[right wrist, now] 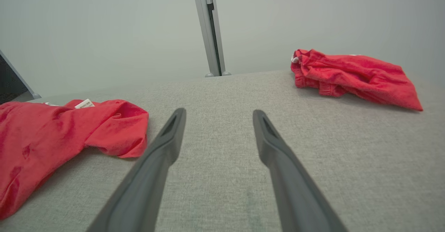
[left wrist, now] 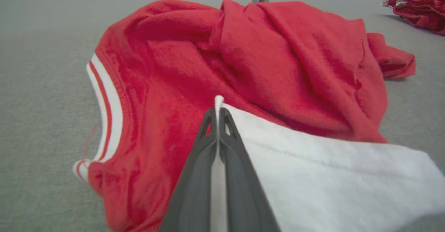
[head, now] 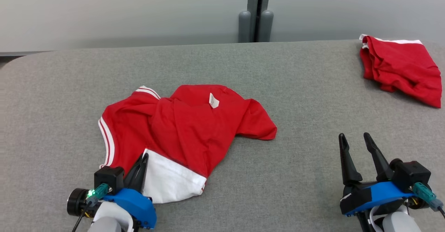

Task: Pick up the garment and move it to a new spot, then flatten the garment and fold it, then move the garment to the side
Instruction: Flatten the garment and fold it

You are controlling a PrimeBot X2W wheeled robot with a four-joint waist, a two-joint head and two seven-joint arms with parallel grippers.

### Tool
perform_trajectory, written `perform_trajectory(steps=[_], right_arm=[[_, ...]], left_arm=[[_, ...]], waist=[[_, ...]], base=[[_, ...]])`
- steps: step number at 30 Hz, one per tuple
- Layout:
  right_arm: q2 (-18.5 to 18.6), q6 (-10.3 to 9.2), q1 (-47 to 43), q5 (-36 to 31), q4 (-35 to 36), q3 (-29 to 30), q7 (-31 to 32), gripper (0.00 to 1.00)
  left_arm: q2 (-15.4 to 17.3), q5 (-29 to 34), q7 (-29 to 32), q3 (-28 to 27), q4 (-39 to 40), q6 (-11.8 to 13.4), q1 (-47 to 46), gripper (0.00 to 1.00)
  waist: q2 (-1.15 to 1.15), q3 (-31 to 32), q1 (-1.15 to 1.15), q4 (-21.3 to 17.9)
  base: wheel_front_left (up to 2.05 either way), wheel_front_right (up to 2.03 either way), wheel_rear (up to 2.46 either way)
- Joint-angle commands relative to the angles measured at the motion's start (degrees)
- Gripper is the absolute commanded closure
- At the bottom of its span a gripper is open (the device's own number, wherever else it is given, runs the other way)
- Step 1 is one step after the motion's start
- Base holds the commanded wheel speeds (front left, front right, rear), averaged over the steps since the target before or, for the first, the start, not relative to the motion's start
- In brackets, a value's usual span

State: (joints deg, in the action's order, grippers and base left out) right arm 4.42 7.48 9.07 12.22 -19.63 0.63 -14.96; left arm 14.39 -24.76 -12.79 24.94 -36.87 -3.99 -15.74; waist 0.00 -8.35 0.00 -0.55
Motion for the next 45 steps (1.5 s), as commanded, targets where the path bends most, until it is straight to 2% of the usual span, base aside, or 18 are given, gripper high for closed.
perform_trajectory(steps=[1, 8, 17, 22, 23, 24, 26, 27, 34, 38, 45], right_arm=[[0.04, 0.03, -0.40, -0.23, -0.05, 0.14, -0.27, 0.00], [0.04, 0.02, -1.35, -0.35, -0.16, 0.05, -0.28, 0.00], [0.31, 0.03, -2.61, -0.21, -0.27, 0.21, -0.27, 0.00], [0.53, 0.02, -3.05, 0.00, -0.50, -0.13, -0.10, 0.00], [0.50, 0.02, -3.03, -0.02, -0.55, -0.26, -0.04, 0.00], [0.49, 0.02, -3.03, -0.04, -0.55, -0.34, 0.00, 0.00], [0.53, 0.02, -3.05, -0.01, -0.60, -0.46, 0.04, 0.00], [0.58, 0.02, -3.07, 0.05, -0.61, -0.49, 0.04, 0.00], [0.73, 0.02, -3.56, 0.19, -0.75, -0.68, 0.10, 0.00], [0.65, 0.02, -3.36, 0.19, -0.64, -0.86, 0.24, 0.00], [0.64, 0.02, -2.88, 0.16, -0.47, -0.80, 0.33, 0.00]], left_arm=[[-0.05, 0.34, -0.55, 0.20, 0.83, 0.30, -0.73, 1.00], [-0.52, 0.75, -1.10, 2.51, 8.77, -0.34, 4.39, 1.00], [1.64, -0.85, 1.94, 3.32, 19.83, 2.88, 16.31, 1.00], [3.43, -2.20, 3.58, 2.88, 23.70, 3.72, 21.01, 1.00], [3.87, -2.29, 3.89, 2.86, 24.24, 3.89, 21.65, 0.85], [4.06, -2.71, 3.97, 2.61, 24.92, 4.04, 22.36, 0.83], [4.90, -2.93, 3.84, 2.06, 25.96, 4.70, 23.31, 0.58], [5.25, -2.71, 3.44, 1.72, 26.52, 5.09, 23.58, 0.00], [6.88, -1.93, 1.52, -0.36, 28.99, 6.44, 21.64, 0.00], [7.17, -1.43, 1.18, -1.86, 28.99, 8.04, 19.35, 0.00], [6.36, -1.90, 1.77, -3.26, 26.73, 9.62, 15.60, 0.00]], waist=[[0.00, 0.21, 0.00, 0.38], [0.00, 1.78, 0.00, 3.20], [0.00, 3.25, 0.00, 5.65], [0.00, 3.86, 0.00, 6.71], [0.00, 4.01, 0.00, 6.76], [0.00, 4.14, 0.00, 6.79], [0.00, 4.40, 0.00, 6.82], [0.00, 4.49, 0.00, 6.82], [0.00, 4.99, 0.00, 6.46], [0.00, 4.85, 0.00, 5.69], [0.00, 3.97, 0.00, 3.88]], base=[[0.00, 0.00, 0.00], [0.00, 0.00, 0.00], [0.00, 0.00, 0.00], [0.00, 0.00, 0.00], [0.00, 0.00, 0.00], [0.00, 0.00, 0.00], [0.00, 0.00, 0.00], [0.00, 0.00, 0.00], [0.00, 0.00, 0.00], [0.00, 0.00, 0.00], [0.00, 0.00, 0.00]])
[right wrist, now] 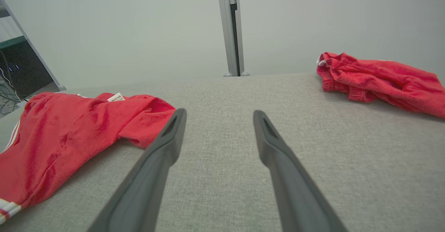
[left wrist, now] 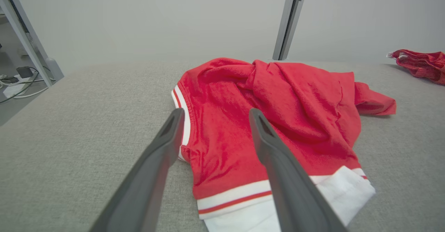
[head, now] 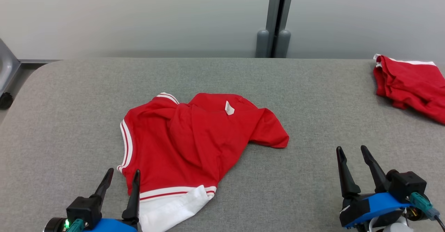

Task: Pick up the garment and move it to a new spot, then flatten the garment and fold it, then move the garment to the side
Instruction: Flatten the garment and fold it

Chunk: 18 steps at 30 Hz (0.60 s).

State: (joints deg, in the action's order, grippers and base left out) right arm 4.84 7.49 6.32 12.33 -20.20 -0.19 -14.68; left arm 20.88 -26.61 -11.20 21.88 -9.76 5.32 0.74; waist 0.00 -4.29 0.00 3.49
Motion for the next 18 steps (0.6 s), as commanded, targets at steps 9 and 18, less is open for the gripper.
perform_trajectory(steps=[9, 18], right_arm=[[0.28, 0.01, 0.67, 0.27, -0.04, 0.28, -0.11, 0.00], [0.12, 0.02, 2.00, 0.16, -0.45, 0.16, -0.25, 0.00]], left_arm=[[-1.49, -2.46, 0.38, -0.12, -10.62, -1.30, -2.62, 0.00], [-4.06, -4.13, -0.58, 0.76, -22.38, -4.41, -6.45, 0.00]], waist=[[0.00, -1.63, 0.00, -1.96], [0.00, -2.64, 0.00, -2.42]], base=[[0.00, 0.00, 0.00], [0.00, 0.00, 0.00]])
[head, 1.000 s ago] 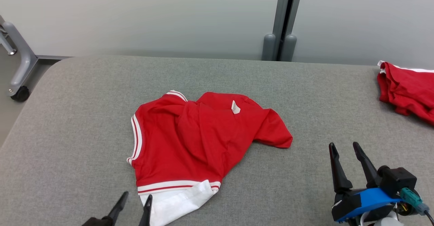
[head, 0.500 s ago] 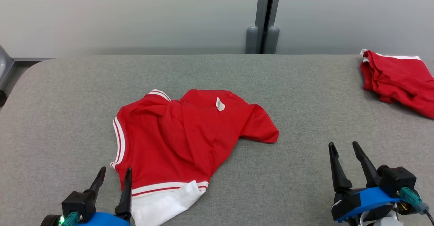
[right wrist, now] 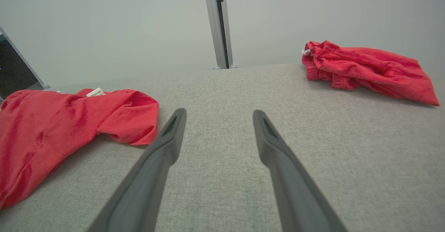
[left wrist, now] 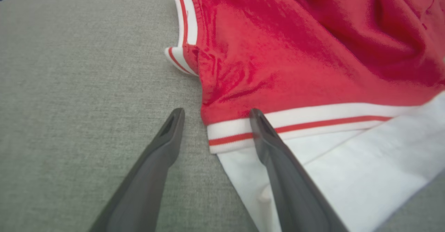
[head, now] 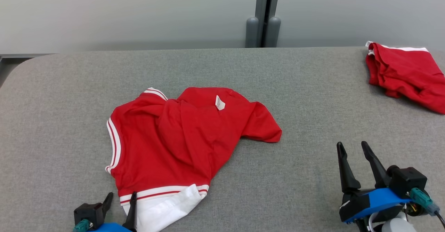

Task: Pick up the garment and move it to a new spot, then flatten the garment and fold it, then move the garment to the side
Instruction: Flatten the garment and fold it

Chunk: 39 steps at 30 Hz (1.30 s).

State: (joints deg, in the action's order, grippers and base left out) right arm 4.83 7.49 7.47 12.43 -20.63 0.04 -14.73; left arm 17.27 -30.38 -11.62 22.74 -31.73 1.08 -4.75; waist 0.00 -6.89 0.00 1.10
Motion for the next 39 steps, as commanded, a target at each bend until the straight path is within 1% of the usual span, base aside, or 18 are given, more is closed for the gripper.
perform_trajectory(steps=[1, 8, 9, 10, 11, 12, 14, 17, 19, 23, 26, 30, 32, 39], right_arm=[[0.13, 0.02, 0.85, 0.06, -0.02, -0.07, -0.21, 0.00], [0.05, 0.02, 1.32, -0.13, -0.38, -0.23, -0.27, 0.00], [0.12, 0.01, 1.36, -0.06, -0.43, -0.25, -0.28, 0.00], [0.18, 0.02, 1.42, 0.02, -0.52, -0.27, -0.30, 0.00], [0.25, 0.01, 1.50, 0.10, -0.57, -0.28, -0.32, 0.00], [0.32, 0.01, 1.58, 0.18, -0.62, -0.27, -0.33, 0.00], [0.46, 0.01, 1.62, 0.22, -0.72, -0.23, -0.37, 0.00], [0.57, 0.01, 1.45, 0.25, -0.86, 0.08, -0.41, 0.00], [0.45, 0.01, 1.08, 0.06, -0.70, 0.32, -0.39, 0.00], [0.22, 0.01, 0.63, -0.21, -0.60, 0.50, -0.42, 0.00], [-0.02, 0.01, 0.27, -0.37, -0.43, 0.56, -0.44, 0.00], [-0.18, 0.01, -0.35, -0.40, -0.18, 0.66, -0.46, 0.00], [-0.28, 0.02, -0.57, -0.45, -0.13, 0.69, -0.47, 0.00], [-0.38, 0.01, -0.60, -0.30, -0.31, 0.70, -0.46, 0.00]], left_arm=[[-0.44, -0.36, -0.16, -0.10, -0.40, -0.17, -0.96, 0.00], [-2.17, -1.12, 0.02, 0.97, -8.81, -2.48, -4.62, 0.00], [-2.42, -1.21, 0.36, 1.12, -9.95, -2.72, -5.01, 0.02], [-2.62, -1.35, 0.65, 1.35, -11.29, -3.05, -5.48, 0.53], [-2.82, -1.47, 0.57, 1.43, -12.33, -3.32, -5.89, 0.65], [-2.95, -1.41, 0.49, 1.56, -13.32, -3.58, -6.30, 1.00], [-3.30, -1.40, -0.24, 1.56, -14.51, -4.05, -7.48, 1.00], [-3.18, -1.21, -1.94, 0.91, -14.23, -4.83, -9.93, 1.00], [-3.21, -0.72, -2.81, 0.66, -12.87, -4.99, -11.21, 1.00], [-2.88, 0.95, -3.46, 0.09, -8.21, -4.55, -12.70, 1.00], [-2.52, 2.39, -3.59, -0.12, -3.18, -4.02, -12.50, 1.00], [-2.40, 3.79, -3.58, -0.10, 4.21, -2.40, -9.49, 1.00], [-1.83, 4.09, -3.59, 0.04, 7.52, -1.67, -8.00, 1.00], [0.00, 3.97, -0.70, 0.49, 15.84, 0.74, -2.44, 1.00]], waist=[[0.00, -0.04, 0.00, -0.03], [0.00, -0.13, 0.00, -0.40], [0.00, -0.13, 0.00, -0.45], [0.00, -0.13, 0.00, -0.49], [0.00, -0.15, 0.00, -0.53], [0.00, -0.16, 0.00, -0.57], [0.00, -0.15, 0.00, -0.59], [0.00, 0.08, 0.00, -0.37], [0.00, 0.38, 0.00, -0.14], [0.00, 0.97, 0.00, 0.45], [0.00, 1.36, 0.00, 0.86], [0.00, 1.68, 0.00, 1.28], [0.00, 1.74, 0.00, 1.50], [0.00, 1.66, 0.00, 2.55]], base=[[0.00, 0.00, 0.00], [0.00, 0.00, 0.00], [0.00, 0.00, 0.00], [0.00, 0.00, 0.00], [0.00, 0.00, 0.00], [0.00, 0.00, 0.00], [0.00, 0.00, 0.00], [0.00, 0.00, 0.00], [0.00, 0.00, 0.00], [0.00, 0.00, 0.00], [0.00, 0.00, 0.00], [0.00, 0.00, 0.00], [0.00, 0.00, 0.00], [0.00, 0.00, 0.00]])
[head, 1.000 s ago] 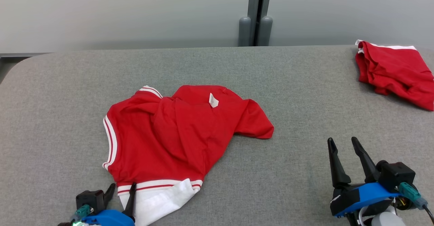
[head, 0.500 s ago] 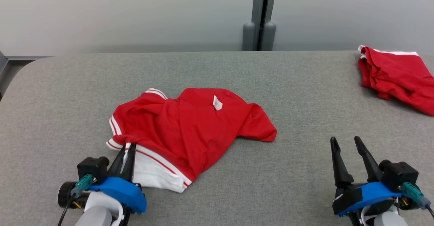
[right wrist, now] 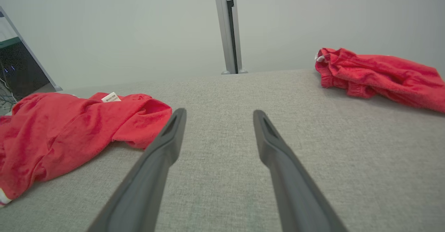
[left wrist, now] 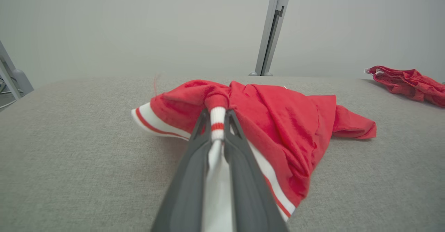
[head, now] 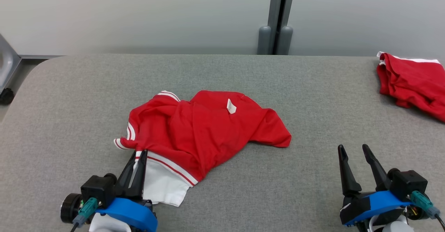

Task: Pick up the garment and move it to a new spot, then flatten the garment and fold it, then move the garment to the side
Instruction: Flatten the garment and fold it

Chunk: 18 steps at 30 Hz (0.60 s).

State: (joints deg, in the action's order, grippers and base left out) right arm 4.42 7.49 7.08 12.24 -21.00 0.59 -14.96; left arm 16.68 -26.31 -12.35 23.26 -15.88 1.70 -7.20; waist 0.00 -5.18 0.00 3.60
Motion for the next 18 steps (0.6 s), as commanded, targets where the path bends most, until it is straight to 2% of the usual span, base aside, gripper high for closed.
perform_trajectory(steps=[1, 10, 18], right_arm=[[0.11, 0.01, -0.21, -0.04, 0.02, 0.18, -0.23, 0.00], [0.46, 0.01, 0.60, 0.22, -0.57, -1.01, -0.22, 0.00], [1.27, 0.01, 1.06, 0.61, -0.80, -1.49, -0.23, 0.00]], left_arm=[[0.80, -0.21, 0.33, -0.14, 0.84, 0.46, 0.52, 1.00], [2.35, -0.65, 2.42, -0.94, 4.33, 1.86, 1.39, 1.00], [3.65, -2.00, 1.10, -3.74, -0.24, 2.75, -0.68, 1.00]], waist=[[0.00, -0.05, 0.00, 0.25], [0.00, 0.21, 0.00, 0.12], [0.00, -0.66, 0.00, -2.09]], base=[[0.00, 0.00, 0.00], [0.00, 0.00, 0.00], [0.00, 0.00, 0.00]])
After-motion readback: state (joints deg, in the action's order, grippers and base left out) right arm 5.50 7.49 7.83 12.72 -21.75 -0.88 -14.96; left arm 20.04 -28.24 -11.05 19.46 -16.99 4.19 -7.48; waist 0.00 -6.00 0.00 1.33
